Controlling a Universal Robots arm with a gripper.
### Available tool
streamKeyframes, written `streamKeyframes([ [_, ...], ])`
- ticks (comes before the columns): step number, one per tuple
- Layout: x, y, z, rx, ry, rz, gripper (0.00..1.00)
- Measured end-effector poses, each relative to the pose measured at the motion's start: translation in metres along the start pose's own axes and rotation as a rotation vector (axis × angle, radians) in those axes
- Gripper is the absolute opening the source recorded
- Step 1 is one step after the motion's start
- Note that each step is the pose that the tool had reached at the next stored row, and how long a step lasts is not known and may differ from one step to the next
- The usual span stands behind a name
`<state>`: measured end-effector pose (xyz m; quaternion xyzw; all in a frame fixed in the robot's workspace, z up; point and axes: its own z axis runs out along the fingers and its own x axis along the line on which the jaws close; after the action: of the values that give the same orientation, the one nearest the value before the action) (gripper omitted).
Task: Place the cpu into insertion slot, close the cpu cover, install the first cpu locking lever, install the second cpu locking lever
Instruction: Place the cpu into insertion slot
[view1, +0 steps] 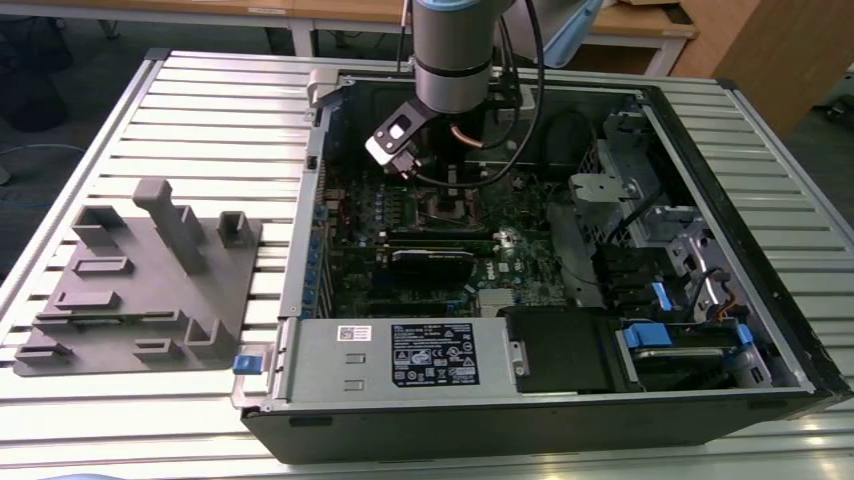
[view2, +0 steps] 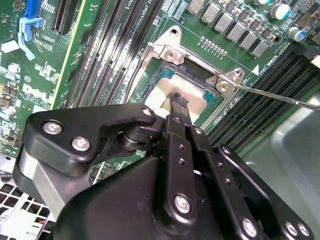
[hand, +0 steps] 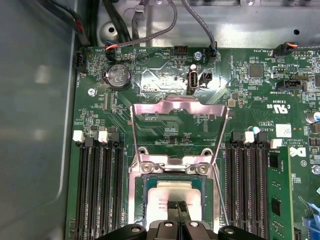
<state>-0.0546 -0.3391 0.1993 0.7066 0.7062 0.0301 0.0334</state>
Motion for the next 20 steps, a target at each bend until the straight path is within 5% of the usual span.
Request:
streamKeyframes([
  [15, 0.0001, 0.0000, 0.0010, -0.0004, 0.0008, 0.000, 0.11],
  [20, 0.0002, 0.0010, -0.0092, -0.0007, 0.0010, 0.000, 0.11],
])
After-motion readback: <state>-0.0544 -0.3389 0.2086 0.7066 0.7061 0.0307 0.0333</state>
